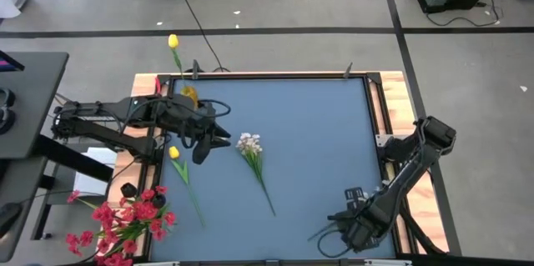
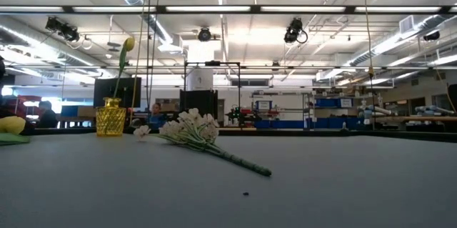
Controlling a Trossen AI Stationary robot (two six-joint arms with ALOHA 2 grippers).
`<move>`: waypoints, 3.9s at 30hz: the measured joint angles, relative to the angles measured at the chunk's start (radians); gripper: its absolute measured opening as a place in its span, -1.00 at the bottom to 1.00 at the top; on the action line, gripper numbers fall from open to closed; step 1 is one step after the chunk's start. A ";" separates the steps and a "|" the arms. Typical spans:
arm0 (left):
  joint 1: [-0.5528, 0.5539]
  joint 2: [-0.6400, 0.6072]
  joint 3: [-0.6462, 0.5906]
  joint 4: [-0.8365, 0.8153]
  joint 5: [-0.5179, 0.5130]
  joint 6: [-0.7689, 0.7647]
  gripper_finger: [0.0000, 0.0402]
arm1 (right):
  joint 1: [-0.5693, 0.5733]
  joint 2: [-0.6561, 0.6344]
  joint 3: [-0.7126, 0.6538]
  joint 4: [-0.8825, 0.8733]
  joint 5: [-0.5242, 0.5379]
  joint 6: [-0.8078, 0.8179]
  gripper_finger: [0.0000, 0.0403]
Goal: Sort flowers into vase by color
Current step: Put the right white flowers into the yellow transparent vase
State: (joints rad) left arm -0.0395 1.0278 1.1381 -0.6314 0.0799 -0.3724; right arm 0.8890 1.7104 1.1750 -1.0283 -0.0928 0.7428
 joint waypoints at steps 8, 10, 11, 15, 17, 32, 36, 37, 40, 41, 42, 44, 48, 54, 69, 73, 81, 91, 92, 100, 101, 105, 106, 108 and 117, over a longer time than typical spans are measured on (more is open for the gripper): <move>0.000 0.000 0.000 -0.001 -0.023 0.002 -0.28 | 0.000 0.035 -0.094 0.027 0.041 -0.039 -0.08; 0.001 0.000 0.000 -0.002 -0.024 0.002 -0.28 | 0.000 0.038 -0.119 0.053 0.031 -0.039 -0.08; 0.001 0.000 0.000 -0.002 -0.026 0.002 -0.28 | 0.000 0.038 -0.135 0.075 0.020 -0.039 -0.08; 0.001 0.000 0.000 -0.002 -0.034 0.002 -0.28 | -0.001 0.038 -0.184 0.152 -0.024 -0.036 -0.11; 0.001 0.000 0.000 -0.002 -0.037 0.002 -0.28 | -0.003 0.035 -0.200 0.178 -0.038 -0.023 -0.17; 0.003 0.000 0.000 -0.008 -0.042 0.047 -0.28 | -0.127 0.038 -0.132 0.194 -0.089 0.230 -0.92; 0.003 0.000 0.000 -0.009 -0.042 0.104 -0.28 | -0.194 0.038 -0.071 0.199 -0.092 0.319 -0.91; 0.003 0.000 0.000 -0.009 -0.042 0.123 -0.28 | -0.212 0.038 -0.054 0.207 -0.098 0.339 -0.92; 0.003 0.000 0.000 -0.009 -0.042 0.192 -0.28 | -0.278 0.038 -0.008 0.268 -0.143 0.399 -0.94; 0.003 0.000 0.000 -0.010 -0.042 0.219 -0.28 | -0.302 0.038 0.008 0.291 -0.164 0.421 -0.94; 0.003 0.000 0.000 -0.012 -0.043 0.248 -0.28 | -0.330 0.038 0.024 0.316 -0.183 0.449 -0.94; 0.001 0.000 0.000 -0.029 -0.043 0.298 -0.28 | -0.383 0.038 0.053 0.365 -0.219 0.515 -0.93; -0.023 0.000 0.000 -0.068 -0.042 0.383 -0.28 | -0.473 0.038 0.089 0.503 -0.255 0.585 -0.92; -0.089 0.000 0.000 -0.079 -0.042 0.511 -0.28 | -0.607 0.038 0.095 0.795 -0.339 0.853 -0.90; -0.174 0.034 0.001 -0.006 -0.157 0.681 -0.28 | -0.836 0.037 0.095 1.316 -0.557 1.233 -0.90; -0.174 0.073 -0.001 0.043 -0.166 0.682 -0.24 | -0.883 0.036 0.095 1.354 -0.616 1.280 -0.90; -0.173 0.172 -0.001 0.053 -0.274 0.687 -0.05 | -0.941 0.036 0.095 1.429 -0.682 1.333 -0.90; -0.165 0.198 -0.001 0.124 -0.356 0.698 -0.21 | -0.999 0.036 0.095 1.431 -0.751 1.321 -0.90; -0.164 0.195 -0.001 0.126 -0.357 0.699 -0.26 | -1.005 0.036 0.095 1.430 -0.751 1.318 -0.90; -0.140 0.192 0.000 0.133 -0.356 0.678 -0.76 | -1.032 0.036 0.095 1.428 -0.765 1.210 -0.87; -0.138 0.191 0.000 0.130 -0.351 0.678 -0.82 | -1.033 0.036 0.095 1.428 -0.756 1.190 -0.85; -0.125 0.192 0.000 0.120 -0.321 0.677 -0.95 | -1.031 0.036 0.095 1.423 -0.713 1.097 -0.72; -0.122 0.192 0.000 0.119 -0.318 0.677 -0.95 | -1.030 0.036 0.095 1.421 -0.698 1.071 -0.68; -0.119 0.192 0.000 0.111 -0.318 0.674 -0.95 | -1.031 0.036 0.095 1.417 -0.653 1.024 -0.57; -0.074 0.143 -0.001 0.047 -0.329 0.540 -0.97 | -1.029 0.035 0.095 1.461 -0.394 0.762 -0.15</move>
State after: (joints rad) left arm -0.1135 1.1711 1.1370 -0.5840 -0.2489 0.1673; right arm -0.1398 1.7455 1.2701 0.4327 -0.4867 1.5049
